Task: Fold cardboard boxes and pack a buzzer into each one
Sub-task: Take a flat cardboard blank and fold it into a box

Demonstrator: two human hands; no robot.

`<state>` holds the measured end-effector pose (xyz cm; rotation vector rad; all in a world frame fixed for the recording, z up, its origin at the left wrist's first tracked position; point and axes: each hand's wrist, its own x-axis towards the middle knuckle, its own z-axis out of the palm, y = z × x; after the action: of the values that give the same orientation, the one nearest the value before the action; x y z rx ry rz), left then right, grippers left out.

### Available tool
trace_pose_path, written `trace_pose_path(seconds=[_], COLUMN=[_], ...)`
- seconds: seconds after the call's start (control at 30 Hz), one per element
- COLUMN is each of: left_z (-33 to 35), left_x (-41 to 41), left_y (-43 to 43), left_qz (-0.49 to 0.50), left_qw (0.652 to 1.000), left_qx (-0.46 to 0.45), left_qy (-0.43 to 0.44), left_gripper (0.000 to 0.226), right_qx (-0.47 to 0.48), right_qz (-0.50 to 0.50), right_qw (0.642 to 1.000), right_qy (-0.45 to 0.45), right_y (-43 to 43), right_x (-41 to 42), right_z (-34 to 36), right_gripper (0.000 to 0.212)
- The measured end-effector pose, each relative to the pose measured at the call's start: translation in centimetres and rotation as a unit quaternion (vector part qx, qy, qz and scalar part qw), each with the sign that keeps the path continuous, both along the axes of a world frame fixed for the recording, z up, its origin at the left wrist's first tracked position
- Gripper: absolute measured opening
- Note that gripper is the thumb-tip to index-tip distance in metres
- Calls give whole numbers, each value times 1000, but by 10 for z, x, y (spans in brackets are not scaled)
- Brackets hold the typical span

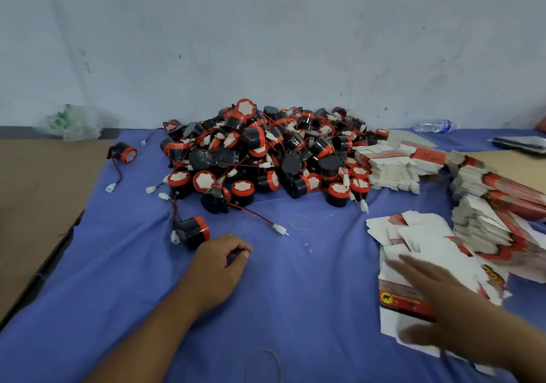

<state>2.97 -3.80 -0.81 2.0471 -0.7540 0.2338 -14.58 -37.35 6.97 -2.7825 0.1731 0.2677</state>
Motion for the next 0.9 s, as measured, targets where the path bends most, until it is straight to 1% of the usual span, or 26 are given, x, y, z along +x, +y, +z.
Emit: trace_pose_path(seconds=[0.03,0.07,0.1,0.17,0.2,0.23,0.27,0.3,0.33,0.37,0.4,0.43,0.47,0.5,0.53,0.57,0.6,0.63,0.67,0.7,0.77,0.83,0.9], left_z=[1,2,2,3,3,3,3,4,4,5,5,5,6,7,8,10,11,12,13,15,17,16,16], left_x=[0,0,0,1,1,1,1,0,-1,-2,-2,-3,-3,-4,-5,-6,-8,-10,-12,-12,-11,-7,-5], left_y=[1,2,2,3,2,2,2,2,2,2,2,2,2,1,1,-1,-2,-4,-5,-5,-5,-4,-4], left_qz=[1,2,2,0,-1,-1,-1,-1,-3,-5,-8,-10,-8,-1,9,18,25,31,34,35,60,115,163], left_qw=[1000,1000,1000,1000,1000,1000,1000,1000,1000,1000,1000,1000,1000,999,998,996,994,992,990,989,988,988,984], left_qx=[0,2,4,12,15,17,20,22,24,23,18,9,-5,-25,-52,-79,-99,-114,-127,-139,-140,-95,-44], left_qy=[4,6,4,-3,-6,-8,-8,-6,-3,2,6,9,14,19,28,39,46,48,47,42,3,-42,-50], left_gripper=[26,23,20,14,12,11,11,10,10,10,10,10,10,11,12,15,22,30,39,50,70,85,96], right_qx=[-53,-85,-114,-172,-176,-175,-174,-172,-162,-159,-136,-98,-48,18,79,163,246,317,378,419,462,491,486], right_qz=[-7,-28,-36,-23,-26,-28,-28,-27,-33,-46,-67,-87,-97,-110,-124,-125,-121,-113,-104,-92,-71,-38,14], right_qw=[999,996,992,982,981,982,983,985,985,982,977,969,956,937,909,873,837,817,806,802,806,809,820], right_qy=[-9,-2,32,80,78,66,41,-7,-48,-93,-152,-209,-274,-332,-389,-443,-474,-468,-443,-415,-363,-321,-301], right_y=[10,14,11,10,10,10,8,2,-6,-14,-21,-21,-20,-11,0,15,34,52,73,93,124,146,160], right_x=[7,18,27,35,39,41,43,45,45,46,47,46,48,49,54,62,74,86,98,109,124,132,137], right_z=[-6,-5,-5,-2,2,5,10,13,18,22,28,39,49,60,67,70,67,59,49,35,6,-15,-26], right_gripper=[109,112,112,109,104,92,70,43,23,25,31,29,24,27,34,35,30,24,19,15,11,9,9])
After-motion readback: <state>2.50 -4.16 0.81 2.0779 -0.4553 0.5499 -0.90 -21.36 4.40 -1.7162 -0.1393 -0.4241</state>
